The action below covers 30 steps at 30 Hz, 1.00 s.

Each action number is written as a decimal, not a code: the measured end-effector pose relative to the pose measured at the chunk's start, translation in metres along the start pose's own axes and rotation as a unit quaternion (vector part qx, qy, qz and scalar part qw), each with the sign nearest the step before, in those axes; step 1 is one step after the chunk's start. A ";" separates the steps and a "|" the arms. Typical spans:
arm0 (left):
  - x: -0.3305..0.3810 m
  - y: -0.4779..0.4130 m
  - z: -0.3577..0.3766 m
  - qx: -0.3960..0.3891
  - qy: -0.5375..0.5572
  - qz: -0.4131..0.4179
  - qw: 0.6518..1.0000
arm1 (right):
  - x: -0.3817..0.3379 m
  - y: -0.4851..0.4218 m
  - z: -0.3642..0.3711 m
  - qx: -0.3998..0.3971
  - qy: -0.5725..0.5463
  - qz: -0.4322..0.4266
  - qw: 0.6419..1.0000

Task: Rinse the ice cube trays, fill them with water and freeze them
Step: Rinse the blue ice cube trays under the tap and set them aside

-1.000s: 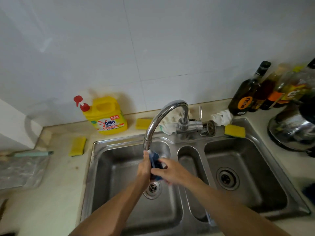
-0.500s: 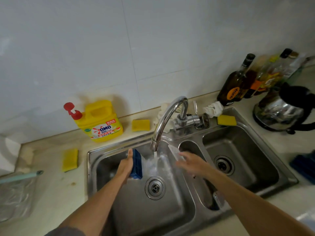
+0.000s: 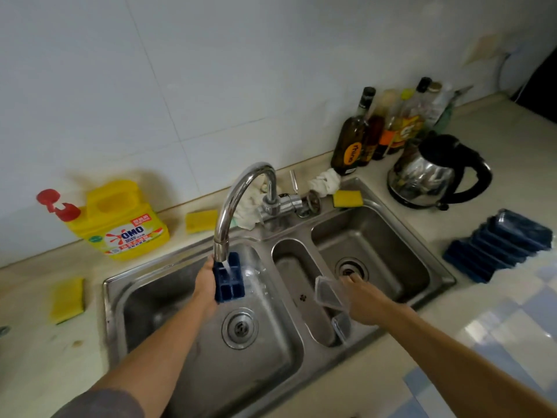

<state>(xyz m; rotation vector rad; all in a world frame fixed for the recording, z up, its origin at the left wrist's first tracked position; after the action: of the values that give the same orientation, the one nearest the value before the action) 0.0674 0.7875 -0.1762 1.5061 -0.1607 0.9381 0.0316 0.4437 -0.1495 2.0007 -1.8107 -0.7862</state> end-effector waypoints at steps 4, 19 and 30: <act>-0.006 0.002 0.003 -0.009 0.003 0.018 1.000 | 0.032 0.019 0.019 -0.005 0.064 -0.005 0.998; -0.021 0.020 0.002 0.092 0.008 0.052 0.994 | 0.040 0.025 0.028 -0.031 0.205 -0.036 0.978; -0.016 0.038 -0.003 0.063 0.156 -0.024 0.985 | -0.106 -0.004 -0.018 0.074 -0.198 -0.124 0.970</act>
<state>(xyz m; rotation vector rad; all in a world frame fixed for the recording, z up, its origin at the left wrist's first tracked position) 0.0330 0.7761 -0.1574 1.4496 0.1645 1.1488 0.0412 0.5461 -0.1182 2.3307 -1.8930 -1.2343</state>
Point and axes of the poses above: each hand's wrist, its own y-axis away from the middle knuckle, its own z-axis out of the palm, x = y × z, the point moved 3 cm from there along -y, towards the middle knuckle, and after that the axes turned 1 degree about x, right-handed, at the moved point
